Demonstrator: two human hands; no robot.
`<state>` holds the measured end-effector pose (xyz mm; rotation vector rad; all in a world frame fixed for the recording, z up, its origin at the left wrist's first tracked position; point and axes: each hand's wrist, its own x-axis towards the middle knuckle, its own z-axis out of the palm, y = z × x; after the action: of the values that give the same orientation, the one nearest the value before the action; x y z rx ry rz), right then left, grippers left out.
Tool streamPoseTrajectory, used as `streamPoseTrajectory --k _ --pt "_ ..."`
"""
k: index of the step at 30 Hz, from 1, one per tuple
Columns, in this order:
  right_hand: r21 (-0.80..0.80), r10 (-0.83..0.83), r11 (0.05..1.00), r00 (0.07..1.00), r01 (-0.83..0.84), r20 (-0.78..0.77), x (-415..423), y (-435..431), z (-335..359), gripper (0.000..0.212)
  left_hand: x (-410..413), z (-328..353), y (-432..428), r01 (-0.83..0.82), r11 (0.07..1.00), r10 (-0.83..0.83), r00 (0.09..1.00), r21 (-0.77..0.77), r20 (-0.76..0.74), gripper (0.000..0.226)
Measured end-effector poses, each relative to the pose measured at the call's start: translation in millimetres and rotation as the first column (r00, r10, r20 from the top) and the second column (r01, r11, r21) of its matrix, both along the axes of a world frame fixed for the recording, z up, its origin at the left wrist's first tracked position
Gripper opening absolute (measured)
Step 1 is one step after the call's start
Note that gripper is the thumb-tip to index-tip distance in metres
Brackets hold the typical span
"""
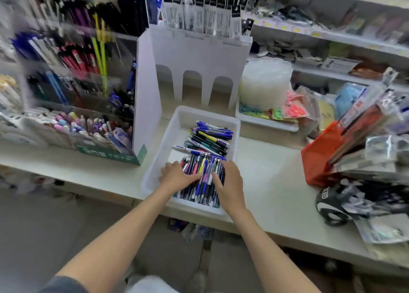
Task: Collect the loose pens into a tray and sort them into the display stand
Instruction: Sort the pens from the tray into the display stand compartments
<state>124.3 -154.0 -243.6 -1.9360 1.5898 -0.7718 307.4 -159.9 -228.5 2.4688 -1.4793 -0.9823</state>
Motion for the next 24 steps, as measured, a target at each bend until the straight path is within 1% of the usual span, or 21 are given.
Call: streamPoseTrajectory --k 2,4,7,11,14,16,18,21,22,24 --pt "0.044 -0.012 0.999 1.000 0.012 0.004 -1.4 2.1 0.0 0.047 -3.0 0.7 0.3 -0.002 0.997 0.000 1.000 0.071 0.021 0.117" --pt "0.055 -0.012 0.998 1.000 0.011 0.019 -1.8 3.6 1.9 0.048 -4.9 -0.2 -2.0 0.003 0.995 -0.007 0.999 0.099 0.037 0.120" --pt "0.059 -0.011 0.998 0.999 0.009 0.036 -1.5 4.8 2.7 0.050 -4.0 0.1 -7.5 0.019 0.993 -0.023 0.999 0.113 0.030 0.119" --pt "0.077 -0.023 0.997 0.999 0.019 0.043 -3.0 4.4 0.2 0.054 -4.8 -0.4 -7.5 0.036 0.996 -0.031 0.998 0.084 -0.059 0.109" --pt "0.093 -0.025 0.996 0.998 0.020 0.053 -2.7 4.3 -0.3 0.054 -9.8 -3.7 -1.1 0.006 0.998 -0.007 1.000 0.070 0.008 0.106" --pt "0.089 -0.023 0.996 0.999 0.019 0.047 -2.4 4.4 -0.4 0.055 -9.4 -3.4 -0.4 -0.027 0.998 0.030 0.997 0.053 -0.065 0.107" --pt "0.091 -0.025 0.996 0.999 0.021 0.040 -2.5 4.1 -0.4 0.055 -6.7 -0.6 -2.0 -0.047 0.996 0.058 0.985 0.070 -0.164 0.098" --pt "0.102 -0.027 0.995 0.999 0.023 0.044 -2.3 4.6 0.6 0.055 -0.9 -3.5 -1.7 -0.103 0.990 0.126 0.955 0.098 -0.268 0.059" --pt "0.104 -0.028 0.994 0.999 0.023 0.044 -2.1 4.8 1.0 0.055 -0.9 -3.0 -0.2 -0.132 0.986 0.157 0.940 0.099 -0.304 0.058" --pt "0.109 -0.030 0.994 0.999 0.025 0.043 -2.4 5.1 1.9 0.054 -0.4 -7.4 0.3 -0.181 0.979 0.202 0.908 0.093 -0.367 0.066"
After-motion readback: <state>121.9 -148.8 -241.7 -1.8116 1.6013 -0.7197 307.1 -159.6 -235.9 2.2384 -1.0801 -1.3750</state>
